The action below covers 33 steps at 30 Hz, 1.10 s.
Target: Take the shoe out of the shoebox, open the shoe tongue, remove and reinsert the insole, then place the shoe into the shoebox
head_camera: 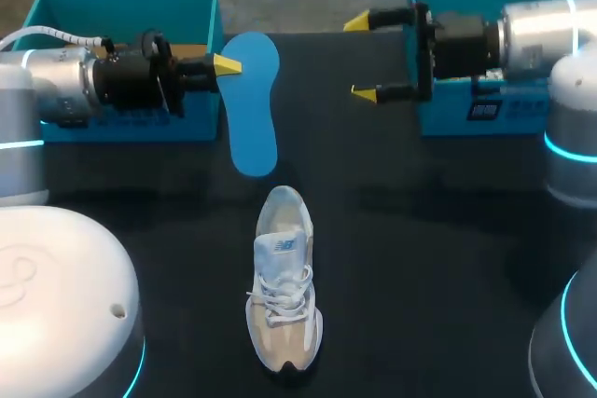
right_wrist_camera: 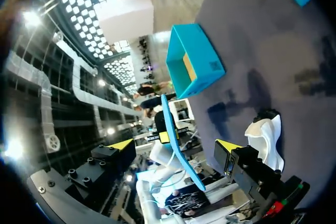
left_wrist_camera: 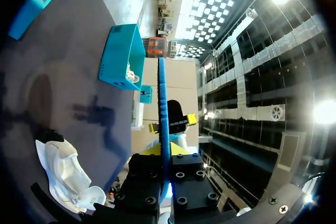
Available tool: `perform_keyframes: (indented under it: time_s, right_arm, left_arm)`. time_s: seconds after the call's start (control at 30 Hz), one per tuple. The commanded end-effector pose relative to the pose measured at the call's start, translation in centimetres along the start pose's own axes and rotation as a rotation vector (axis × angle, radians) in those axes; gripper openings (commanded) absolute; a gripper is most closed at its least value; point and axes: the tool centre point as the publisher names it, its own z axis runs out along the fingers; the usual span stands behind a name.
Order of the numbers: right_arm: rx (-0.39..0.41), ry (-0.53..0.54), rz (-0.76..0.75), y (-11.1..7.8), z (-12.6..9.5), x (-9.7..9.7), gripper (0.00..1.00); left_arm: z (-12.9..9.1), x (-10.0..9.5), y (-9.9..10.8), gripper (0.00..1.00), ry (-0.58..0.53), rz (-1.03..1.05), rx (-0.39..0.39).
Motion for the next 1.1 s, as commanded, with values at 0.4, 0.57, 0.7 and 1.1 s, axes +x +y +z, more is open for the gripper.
perform_keyframes:
  time_s: [0.4, 0.57, 0.7, 1.1]
  right_arm:
    - [-0.008, -0.545, -0.084, -2.1, 0.5, 4.6, 1.00]
    - [-0.047, -0.685, -0.087, -2.5, 1.3, 5.3, 1.00]
    - [-0.063, -0.764, -0.093, -2.8, 1.8, 5.7, 1.00]
    - [-0.083, -0.925, -0.146, -4.4, 3.0, 7.5, 1.00]
  left_arm:
    - [0.0, 0.0, 0.0, 0.00, -0.003, 0.001, 0.000]
    - [0.0, 0.0, 0.0, 0.00, -0.003, 0.001, 0.000]
    - [0.0, 0.0, 0.0, 0.00, -0.003, 0.001, 0.000]
    - [0.0, 0.0, 0.0, 0.00, -0.003, 0.001, 0.000]
